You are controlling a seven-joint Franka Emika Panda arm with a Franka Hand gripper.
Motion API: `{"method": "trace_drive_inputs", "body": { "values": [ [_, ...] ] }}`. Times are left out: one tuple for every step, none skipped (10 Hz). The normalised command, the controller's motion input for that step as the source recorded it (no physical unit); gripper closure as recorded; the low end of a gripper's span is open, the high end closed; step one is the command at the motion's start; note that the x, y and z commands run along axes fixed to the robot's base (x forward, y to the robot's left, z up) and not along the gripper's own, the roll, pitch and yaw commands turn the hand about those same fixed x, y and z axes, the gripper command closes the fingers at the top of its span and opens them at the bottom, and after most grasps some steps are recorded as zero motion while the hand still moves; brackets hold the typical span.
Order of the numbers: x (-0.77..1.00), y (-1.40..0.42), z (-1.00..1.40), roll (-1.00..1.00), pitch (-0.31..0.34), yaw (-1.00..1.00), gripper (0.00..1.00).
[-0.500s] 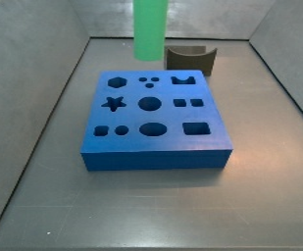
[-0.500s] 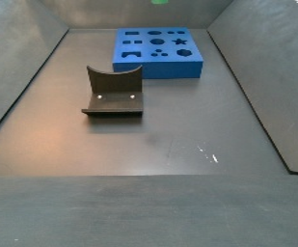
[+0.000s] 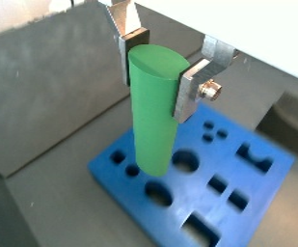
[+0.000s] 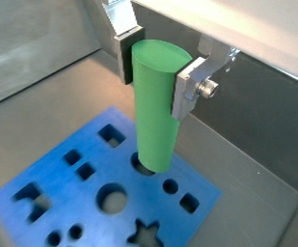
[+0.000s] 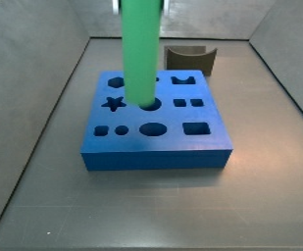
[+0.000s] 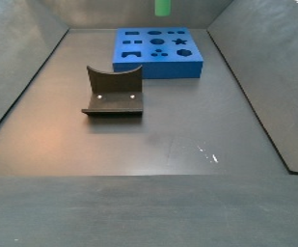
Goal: Insert the oval object.
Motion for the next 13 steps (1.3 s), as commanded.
{"method": "trace_drive_inputs", "body": {
  "values": [
    [0.07, 0.00, -0.37, 0.00, 0.000, -0.66, 1.00],
    [0.21, 0.03, -0.47, -0.11, 0.026, -0.82, 1.00],
    [0.43, 0.08, -0.35, -0.19, 0.004, -0.45, 1.00],
    [0.14, 0.01, -0.22, -0.08, 0.000, -0.01, 1.00],
    [0.09, 0.00, -0.26, -0.05, 0.000, 0.00, 1.00],
    [0.13, 0.00, -0.34, 0.00, 0.000, 0.00, 1.00],
    [0.13, 0.00, -0.36, 0.00, 0.000, 0.02, 1.00],
    [0.06, 0.04, -0.34, 0.00, 0.000, 0.01, 1.00],
    [0.01, 0.03, -0.34, 0.00, 0.000, 0.02, 1.00],
    [0.00, 0.03, -0.33, 0.00, 0.000, 0.02, 1.00],
    [0.00, 0.00, -0.42, 0.00, -0.014, 0.02, 1.00],
    [0.01, 0.00, -0.42, 0.00, 0.000, 0.00, 1.00],
    [0.00, 0.00, -0.36, -0.01, -0.011, 0.00, 1.00]
  ]
}}
